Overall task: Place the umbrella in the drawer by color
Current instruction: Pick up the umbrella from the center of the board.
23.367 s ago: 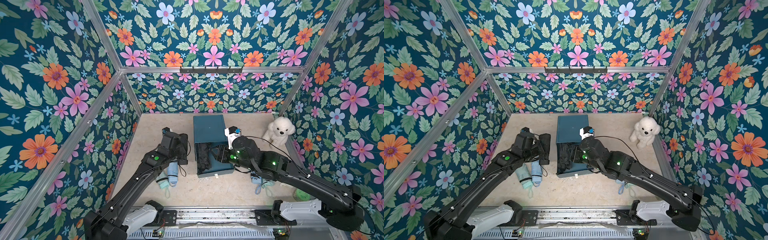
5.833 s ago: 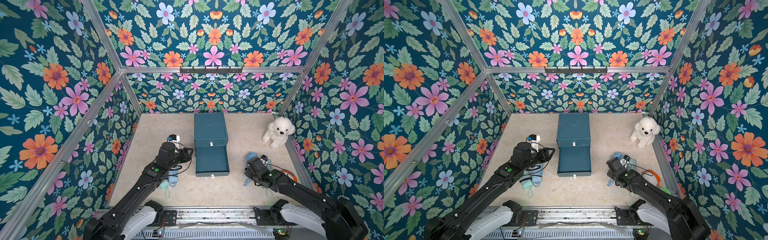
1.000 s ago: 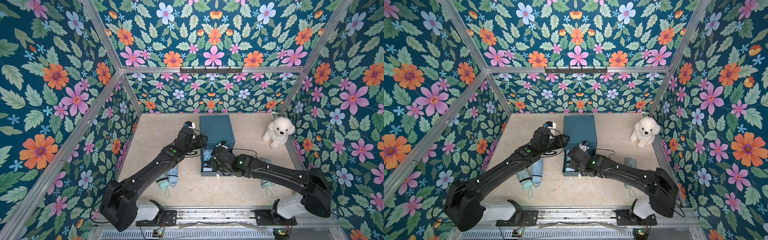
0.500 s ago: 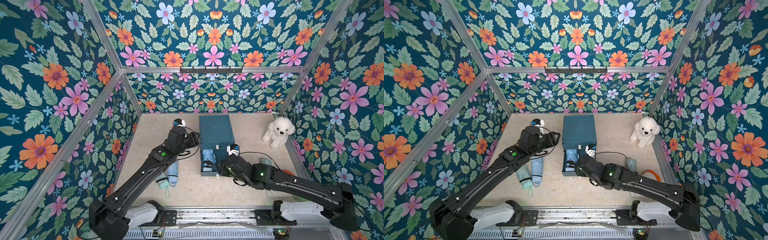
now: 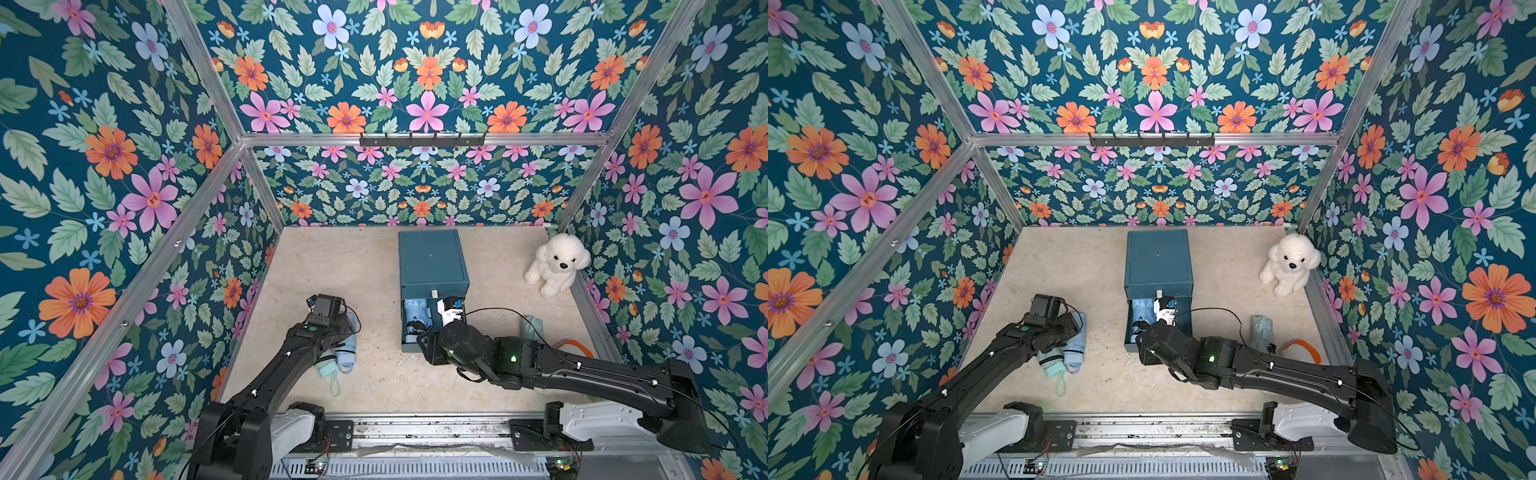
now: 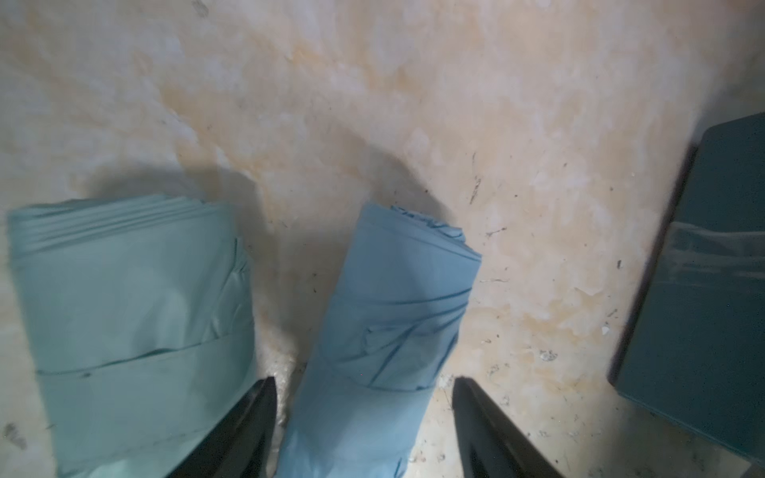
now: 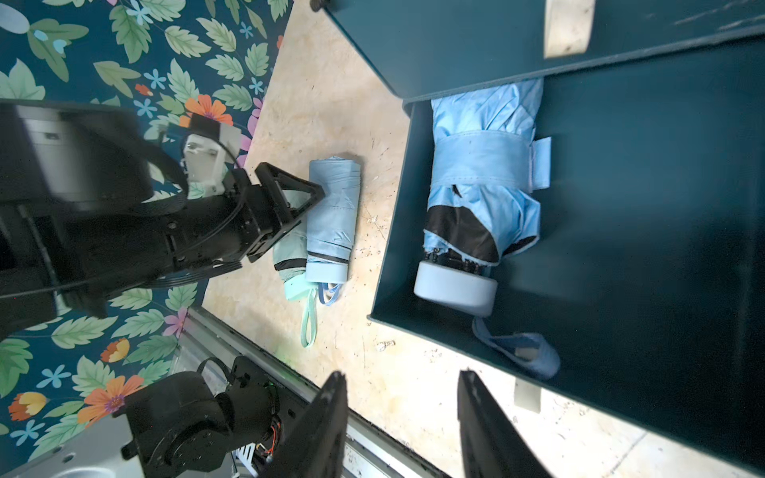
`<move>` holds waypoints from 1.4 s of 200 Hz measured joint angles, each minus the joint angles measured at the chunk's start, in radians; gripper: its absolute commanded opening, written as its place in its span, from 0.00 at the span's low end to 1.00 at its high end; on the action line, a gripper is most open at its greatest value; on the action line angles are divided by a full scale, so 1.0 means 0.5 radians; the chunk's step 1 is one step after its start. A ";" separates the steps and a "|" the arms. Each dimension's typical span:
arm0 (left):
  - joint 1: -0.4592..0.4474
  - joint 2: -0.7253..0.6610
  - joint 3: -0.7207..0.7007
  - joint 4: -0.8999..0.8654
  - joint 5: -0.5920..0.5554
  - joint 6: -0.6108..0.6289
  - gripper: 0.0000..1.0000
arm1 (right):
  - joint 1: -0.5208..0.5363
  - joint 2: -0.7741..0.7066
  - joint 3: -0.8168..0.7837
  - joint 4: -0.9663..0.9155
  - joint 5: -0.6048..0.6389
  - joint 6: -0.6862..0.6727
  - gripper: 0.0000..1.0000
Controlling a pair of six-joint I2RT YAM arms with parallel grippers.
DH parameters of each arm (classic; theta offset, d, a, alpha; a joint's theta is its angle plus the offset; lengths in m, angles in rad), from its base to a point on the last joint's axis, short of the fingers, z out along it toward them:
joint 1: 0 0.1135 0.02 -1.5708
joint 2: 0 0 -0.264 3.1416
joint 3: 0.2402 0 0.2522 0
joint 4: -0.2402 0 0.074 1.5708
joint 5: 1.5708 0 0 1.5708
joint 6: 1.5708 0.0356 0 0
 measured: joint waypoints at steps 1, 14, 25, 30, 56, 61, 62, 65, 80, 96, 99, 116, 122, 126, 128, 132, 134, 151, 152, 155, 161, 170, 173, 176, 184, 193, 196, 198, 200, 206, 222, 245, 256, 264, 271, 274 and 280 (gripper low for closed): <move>0.001 0.010 -0.004 0.009 0.002 -0.003 0.69 | 0.002 0.000 0.000 0.002 -0.001 0.000 0.47; 0.001 0.079 -0.024 0.076 0.011 -0.027 0.64 | 0.016 0.000 -0.009 0.026 0.000 0.001 0.47; 0.002 0.127 -0.043 0.130 0.035 -0.045 0.56 | 0.024 -0.002 -0.026 0.034 -0.001 0.001 0.46; 0.002 0.147 -0.053 0.155 0.037 -0.051 0.53 | 0.029 -0.003 -0.033 0.030 0.000 0.002 0.46; 0.001 0.207 -0.060 0.259 0.069 -0.078 0.36 | 0.057 -0.022 -0.050 0.031 0.014 0.025 0.46; 0.001 0.213 -0.057 0.275 0.078 -0.089 0.32 | 0.060 -0.027 -0.052 0.034 0.021 0.040 0.46; 0.001 0.214 -0.056 0.276 0.079 -0.090 0.31 | 0.062 -0.027 -0.053 0.035 0.023 0.047 0.46; 0.001 0.217 -0.053 0.284 0.086 -0.090 0.28 | 0.064 -0.028 -0.053 0.036 0.024 0.052 0.46; -0.003 0.216 -0.036 0.297 0.095 -0.090 0.14 | 0.069 -0.030 -0.055 0.048 0.025 0.052 0.46; -0.004 0.201 -0.014 0.286 0.101 -0.091 0.00 | 0.067 -0.021 -0.050 0.061 0.025 0.053 0.45; -0.004 0.198 -0.011 0.281 0.101 -0.091 0.00 | 0.067 -0.014 -0.047 0.063 0.025 0.053 0.45; -0.005 0.150 0.030 0.202 0.103 -0.088 0.00 | 0.068 0.024 -0.016 0.084 0.018 0.053 0.45; -0.005 0.120 0.048 0.173 0.105 -0.090 0.00 | 0.069 0.037 -0.004 0.092 0.014 0.053 0.46; -0.005 0.094 0.064 0.153 0.112 -0.088 0.00 | 0.069 0.048 0.007 0.098 0.011 0.052 0.46; -0.005 0.081 0.072 0.145 0.115 -0.088 0.00 | 0.069 0.053 0.012 0.101 0.009 0.051 0.46; -0.005 0.050 0.091 0.125 0.124 -0.086 0.00 | 0.069 0.066 0.027 0.105 0.007 0.047 0.47; -0.005 0.026 0.105 0.114 0.131 -0.083 0.00 | 0.069 0.072 0.034 0.108 0.007 0.044 0.48; -0.005 -0.152 0.212 0.069 0.198 -0.060 0.00 | 0.069 0.141 0.127 0.109 0.024 0.032 0.53; -0.005 -0.161 0.219 0.068 0.201 -0.058 0.00 | 0.069 0.144 0.132 0.109 0.025 0.031 0.53; -0.005 -0.202 0.248 0.063 0.222 -0.046 0.00 | 0.069 0.154 0.150 0.109 0.028 0.027 0.55; -0.005 -0.266 0.298 0.063 0.262 -0.043 0.00 | 0.069 0.174 0.190 0.108 0.039 0.017 0.58; -0.006 -0.353 0.381 0.071 0.331 -0.030 0.00 | 0.068 0.197 0.249 0.117 0.042 -0.008 0.63; -0.007 -0.372 0.402 0.076 0.352 -0.024 0.00 | 0.066 0.202 0.264 0.119 0.042 -0.016 0.64; -0.007 -0.399 0.430 0.085 0.381 -0.015 0.00 | 0.060 0.208 0.285 0.124 0.041 -0.027 0.64; -0.007 -0.455 0.489 0.115 0.458 0.004 0.00 | 0.040 0.220 0.328 0.132 0.030 -0.058 0.64; -0.008 -0.502 0.544 0.155 0.557 0.005 0.00 | -0.005 0.227 0.372 0.148 -0.012 -0.074 0.65; -0.008 -0.511 0.555 0.167 0.583 0.004 0.00 | -0.035 0.228 0.387 0.159 -0.036 -0.078 0.66; -0.008 -0.517 0.565 0.179 0.609 0.004 0.00 | -0.050 0.230 0.394 0.166 -0.052 -0.081 0.66; -0.008 -0.521 0.572 0.187 0.628 0.004 0.00 | -0.065 0.230 0.401 0.173 -0.066 -0.085 0.66; -0.008 -0.532 0.591 0.224 0.708 0.002 0.00 | -0.121 0.234 0.426 0.196 -0.116 -0.095 0.66; -0.011 -0.549 0.597 0.319 0.893 -0.050 0.00 | -0.227 0.258 0.501 0.237 -0.233 -0.120 0.67; -0.028 -0.577 0.562 0.448 1.096 -0.128 0.00 | -0.250 0.296 0.633 0.237 -0.375 -0.172 0.67; -0.040 -0.592 0.533 0.538 1.183 -0.175 0.00 | -0.264 0.317 0.687 0.237 -0.400 -0.198 0.67; -0.053 -0.601 0.508 0.605 1.237 -0.211 0.00 | -0.279 0.333 0.718 0.231 -0.401 -0.211 0.66; -0.065 -0.606 0.492 0.649 1.276 -0.237 0.00 | -0.290 0.346 0.735 0.223 -0.401 -0.215 0.65; -0.071 -0.607 0.488 0.665 1.292 -0.253 0.00 | -0.292 0.351 0.739 0.220 -0.401 -0.218 0.64; -0.079 -0.607 0.483 0.694 1.317 -0.266 0.00 | -0.296 0.360 0.748 0.208 -0.401 -0.226 0.63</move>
